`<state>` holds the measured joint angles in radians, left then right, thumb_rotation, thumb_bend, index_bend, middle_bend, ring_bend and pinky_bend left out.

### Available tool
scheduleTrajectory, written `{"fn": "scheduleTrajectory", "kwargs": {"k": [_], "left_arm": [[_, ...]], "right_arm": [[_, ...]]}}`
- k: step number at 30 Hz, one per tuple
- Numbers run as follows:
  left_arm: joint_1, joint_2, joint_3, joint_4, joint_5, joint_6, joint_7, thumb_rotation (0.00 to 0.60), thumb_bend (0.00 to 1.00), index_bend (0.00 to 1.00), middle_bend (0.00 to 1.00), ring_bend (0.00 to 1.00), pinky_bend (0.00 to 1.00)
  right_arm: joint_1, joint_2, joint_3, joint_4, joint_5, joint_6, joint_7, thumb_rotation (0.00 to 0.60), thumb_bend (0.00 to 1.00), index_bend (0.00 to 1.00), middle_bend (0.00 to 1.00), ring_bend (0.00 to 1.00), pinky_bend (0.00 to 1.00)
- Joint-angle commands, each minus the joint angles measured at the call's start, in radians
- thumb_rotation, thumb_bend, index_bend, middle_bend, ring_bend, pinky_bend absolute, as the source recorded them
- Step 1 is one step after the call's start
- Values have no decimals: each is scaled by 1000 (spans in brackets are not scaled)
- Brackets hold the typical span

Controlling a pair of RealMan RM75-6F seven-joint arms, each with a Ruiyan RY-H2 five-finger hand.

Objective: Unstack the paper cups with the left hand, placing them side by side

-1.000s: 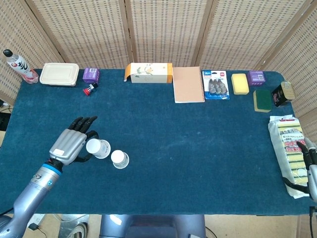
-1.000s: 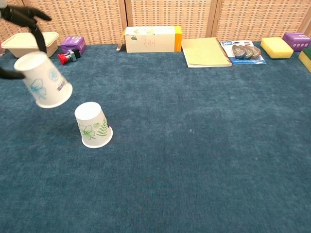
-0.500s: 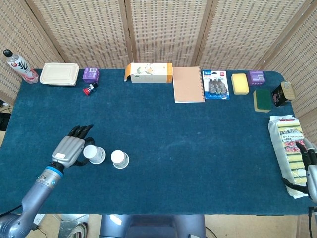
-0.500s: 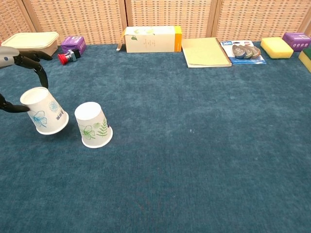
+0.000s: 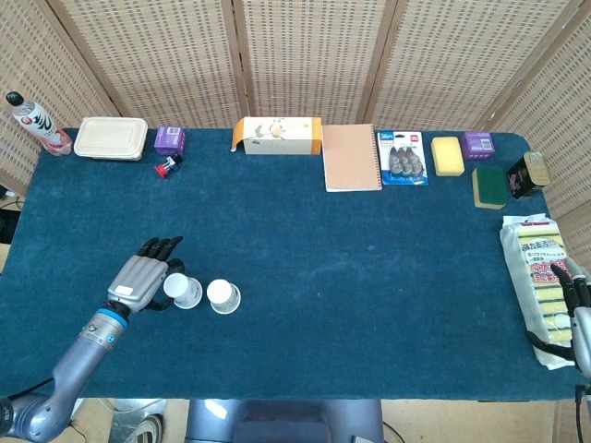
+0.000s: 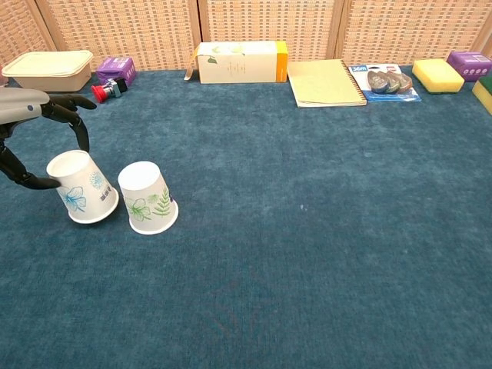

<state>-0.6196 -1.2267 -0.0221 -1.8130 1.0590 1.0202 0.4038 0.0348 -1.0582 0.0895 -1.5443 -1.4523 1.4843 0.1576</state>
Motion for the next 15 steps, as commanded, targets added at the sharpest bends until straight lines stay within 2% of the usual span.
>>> {"fn": "scheduleTrajectory", "kwargs": {"k": [1, 11, 13, 15], "left_arm": [[-2, -6, -2, 6, -6, -4, 5, 600, 261, 383, 0, 0, 0], [-4, -18, -7, 10, -11, -11, 4, 600, 241, 379, 0, 0, 0], [-4, -19, -6, 11, -13, -16, 3, 600, 221, 330, 0, 0, 0], [-5, -20, -6, 11, -11, -19, 0, 600, 198, 234, 0, 0, 0]], "right_arm": [[0, -1, 0, 1, -1, 1, 2, 600, 23, 29, 0, 0, 0], [-1, 0, 1, 2, 0, 2, 8, 600, 23, 29, 0, 0, 0], [-1, 1, 2, 2, 2, 2, 9, 600, 23, 29, 0, 0, 0], [-1, 1, 3, 3, 3, 3, 12, 600, 23, 29, 0, 0, 0]]}}
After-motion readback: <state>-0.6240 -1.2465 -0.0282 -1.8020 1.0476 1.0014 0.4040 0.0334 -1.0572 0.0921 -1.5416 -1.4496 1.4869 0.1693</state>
